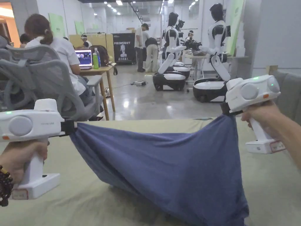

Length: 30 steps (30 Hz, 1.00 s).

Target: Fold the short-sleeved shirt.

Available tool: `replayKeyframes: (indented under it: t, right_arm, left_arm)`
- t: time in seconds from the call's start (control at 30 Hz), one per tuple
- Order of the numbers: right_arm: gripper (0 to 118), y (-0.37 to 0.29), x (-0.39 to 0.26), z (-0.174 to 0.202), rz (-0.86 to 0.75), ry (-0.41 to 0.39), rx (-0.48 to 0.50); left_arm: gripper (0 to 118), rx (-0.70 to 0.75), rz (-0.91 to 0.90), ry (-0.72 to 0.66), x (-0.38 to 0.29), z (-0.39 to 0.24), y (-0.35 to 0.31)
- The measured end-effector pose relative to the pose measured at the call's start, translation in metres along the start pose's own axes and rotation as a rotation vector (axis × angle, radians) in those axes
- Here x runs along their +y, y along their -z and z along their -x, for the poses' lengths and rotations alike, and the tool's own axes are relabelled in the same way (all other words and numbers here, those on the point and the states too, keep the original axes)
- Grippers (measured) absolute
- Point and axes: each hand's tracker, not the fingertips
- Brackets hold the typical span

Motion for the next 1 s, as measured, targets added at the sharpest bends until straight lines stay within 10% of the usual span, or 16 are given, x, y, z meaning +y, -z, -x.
replayKeyframes:
  t: [0.17,0.33,0.57,1.0]
  right_arm:
    - [3,-0.033,0.087,-0.042,-0.073,-0.005,-0.168]
    - [3,-0.058,0.153,-0.073,-0.188,0.168,-0.138]
    - [3,-0.099,0.221,-0.084,-0.419,0.194,-0.189]
    - [3,-0.044,0.199,-0.072,-0.331,0.09,-0.19]
  left_arm:
    - [3,0.044,-0.133,0.0,0.111,-0.013,0.011]
    - [3,0.017,-0.196,0.016,0.193,-0.019,0.033]
    - [3,0.08,-0.311,0.071,0.267,-0.028,0.032]
    - [3,0.09,-0.24,0.095,0.212,-0.007,0.076]
